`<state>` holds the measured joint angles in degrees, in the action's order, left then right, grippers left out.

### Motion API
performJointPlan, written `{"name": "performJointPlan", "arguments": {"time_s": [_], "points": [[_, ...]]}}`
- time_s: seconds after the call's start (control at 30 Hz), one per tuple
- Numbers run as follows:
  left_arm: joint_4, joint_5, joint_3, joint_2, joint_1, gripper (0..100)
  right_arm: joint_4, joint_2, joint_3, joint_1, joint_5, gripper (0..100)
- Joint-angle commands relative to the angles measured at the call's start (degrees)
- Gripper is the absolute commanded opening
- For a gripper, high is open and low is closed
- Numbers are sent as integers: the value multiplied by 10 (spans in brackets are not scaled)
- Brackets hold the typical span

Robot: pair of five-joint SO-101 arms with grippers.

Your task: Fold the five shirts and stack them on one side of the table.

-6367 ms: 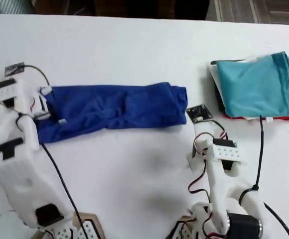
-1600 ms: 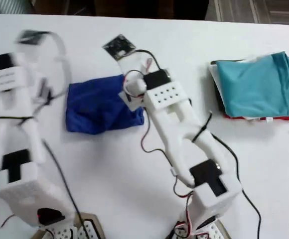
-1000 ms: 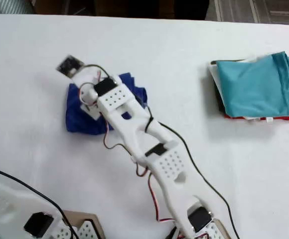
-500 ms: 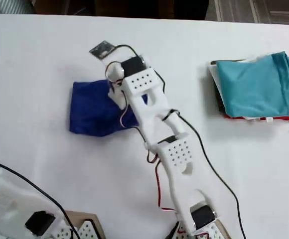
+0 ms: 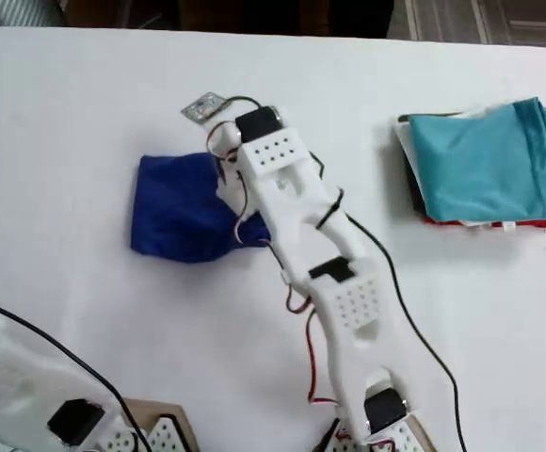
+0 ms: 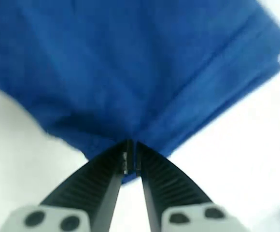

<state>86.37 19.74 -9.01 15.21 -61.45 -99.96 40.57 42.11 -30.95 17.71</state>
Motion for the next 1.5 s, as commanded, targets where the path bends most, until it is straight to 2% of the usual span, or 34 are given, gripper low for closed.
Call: {"name": "performJointPlan", "arguments": {"time_s": [0.0, 0.13, 0.33, 0.43, 0.5, 0.6, 0.7, 0.9, 1.1, 1.17, 1.23, 1.3, 1.47], "points": [[-10, 3, -3, -3, 5, 27, -14, -105, -99, 7, 2, 20], [-11, 3, -3, -3, 7, 27, -14, -140, -153, -1, 2, 20], [-11, 4, -3, -3, 7, 27, 11, -142, -110, -14, 1, 20], [-11, 4, -3, -3, 6, 27, 80, -138, -65, 7, -5, 23], [-11, 4, -2, -3, 6, 27, 149, -138, -56, 29, -39, 33], [-11, 5, -2, -3, 5, 27, 219, -121, -55, 55, -108, 143], [-11, 5, -2, -3, 5, 27, 249, -80, -53, 63, -107, 247], [-11, 4, -2, -2, 5, 27, 260, 5, -36, 69, -108, 170], [-11, 3, -2, -2, 7, 27, 259, 92, 83, 69, -108, 151], [-11, 3, -2, -2, 5, 27, 258, 128, 125, 69, -102, 102], [-11, 3, -2, -2, 4, 27, 256, 161, 168, 68, -62, 9], [-11, 4, -2, -2, 4, 27, 235, 182, 210, 66, -34, 33], [-11, 3, -2, -2, 5, 27, 167, 184, 338, 65, -31, 19]]}}
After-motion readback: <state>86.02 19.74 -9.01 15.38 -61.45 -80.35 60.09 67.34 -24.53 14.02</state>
